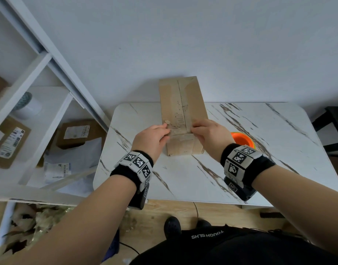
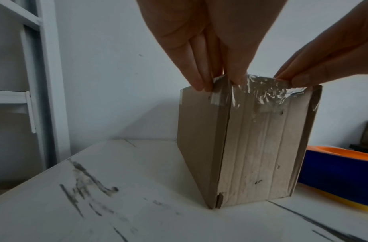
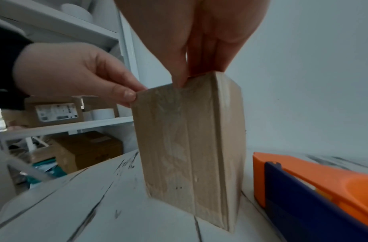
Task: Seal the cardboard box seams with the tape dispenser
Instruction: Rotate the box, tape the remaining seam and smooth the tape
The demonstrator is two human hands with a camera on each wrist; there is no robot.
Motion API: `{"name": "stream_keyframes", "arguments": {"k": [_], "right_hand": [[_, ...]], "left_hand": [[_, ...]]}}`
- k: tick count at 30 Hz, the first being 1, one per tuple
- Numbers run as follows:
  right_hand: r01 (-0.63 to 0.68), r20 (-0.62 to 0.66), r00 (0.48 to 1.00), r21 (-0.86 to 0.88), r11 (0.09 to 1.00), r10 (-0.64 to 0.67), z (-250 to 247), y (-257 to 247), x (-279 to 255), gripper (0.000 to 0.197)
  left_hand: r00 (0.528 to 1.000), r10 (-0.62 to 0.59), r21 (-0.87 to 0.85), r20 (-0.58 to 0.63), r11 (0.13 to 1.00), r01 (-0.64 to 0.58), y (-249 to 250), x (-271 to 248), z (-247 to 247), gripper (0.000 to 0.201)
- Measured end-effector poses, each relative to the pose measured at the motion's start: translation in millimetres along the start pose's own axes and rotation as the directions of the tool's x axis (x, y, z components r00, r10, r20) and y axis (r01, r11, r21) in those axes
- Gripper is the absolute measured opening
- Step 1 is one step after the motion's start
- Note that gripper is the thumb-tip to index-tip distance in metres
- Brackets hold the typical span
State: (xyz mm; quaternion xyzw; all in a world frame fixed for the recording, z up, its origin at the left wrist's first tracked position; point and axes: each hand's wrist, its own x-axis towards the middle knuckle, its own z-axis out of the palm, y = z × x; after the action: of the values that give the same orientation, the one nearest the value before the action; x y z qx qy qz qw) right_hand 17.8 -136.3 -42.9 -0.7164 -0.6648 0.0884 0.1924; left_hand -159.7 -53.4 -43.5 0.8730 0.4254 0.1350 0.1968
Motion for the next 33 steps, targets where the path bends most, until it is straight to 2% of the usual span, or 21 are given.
{"name": "stream_keyframes", "arguments": {"k": [4,6,8,12,16,17,19,22,24,27,31,33], "right_hand": [[0.06,0.073,0.996,-0.042,0.997,-0.057,6.4,-11.3,1.8,0.038],[0.123,0.071,0.99,-0.031,0.992,-0.12,18.9,-17.2,-0.6,0.048],[0.127,0.052,0.991,-0.02,0.992,-0.126,31.9,-18.4,-0.1,0.051],[0.191,-0.027,0.981,-0.026,0.981,-0.192,31.7,-22.2,7.6,0.023],[0.301,0.02,0.954,-0.089,0.95,-0.3,17.9,-16.6,11.2,0.013],[0.335,0.046,0.942,-0.101,0.937,-0.332,14.1,-15.3,10.4,0.013],[0.359,0.085,0.933,-0.129,0.924,-0.351,7.3,-11.7,8.5,0.015],[0.242,0.052,0.97,-0.119,0.963,-0.237,1.0,-2.9,3.5,0.018],[0.152,0.009,0.988,-0.099,0.983,-0.152,2.5,-1.2,-2.3,0.025],[0.069,0.013,0.998,-0.092,0.993,-0.068,13.4,-8.8,-8.8,0.034],[-0.048,0.01,0.999,-0.043,0.998,0.048,17.3,-18.7,-5.3,0.049],[-0.092,0.032,0.995,-0.035,0.995,0.093,13.4,-19.8,-1.3,0.056]], "left_hand": [[0.998,0.009,0.027,0.056,1.0,-0.01,1.5,-5.1,-2.4,0.034],[0.998,0.028,0.044,0.065,0.999,-0.031,1.6,-10.0,-3.2,0.036],[0.996,0.053,0.046,0.073,0.997,-0.056,0.1,-14.6,-4.1,0.036],[0.99,0.136,0.056,0.047,0.989,-0.138,-6.3,-18.2,-7.5,0.027],[0.963,0.268,0.154,-0.044,0.954,-0.258,-13.0,-7.8,-9.1,0.026],[0.955,0.295,0.189,-0.033,0.94,-0.284,-14.6,-3.3,-7.4,0.03],[0.953,0.296,0.225,0.064,0.926,-0.303,-15.7,4.6,-3.8,0.041],[0.936,0.262,0.288,0.233,0.901,-0.324,-18.0,10.5,3.4,0.056],[0.919,0.297,0.302,0.26,0.879,-0.37,-16.3,13.9,4.4,0.062],[0.89,0.364,0.3,0.274,0.847,-0.439,-8.4,25.1,3.4,0.063],[0.852,0.31,0.354,0.421,0.809,-0.469,-3.8,37.9,7.0,0.086],[0.853,0.306,0.365,0.422,0.805,-0.469,-6.2,41.2,9.5,0.089]]}}
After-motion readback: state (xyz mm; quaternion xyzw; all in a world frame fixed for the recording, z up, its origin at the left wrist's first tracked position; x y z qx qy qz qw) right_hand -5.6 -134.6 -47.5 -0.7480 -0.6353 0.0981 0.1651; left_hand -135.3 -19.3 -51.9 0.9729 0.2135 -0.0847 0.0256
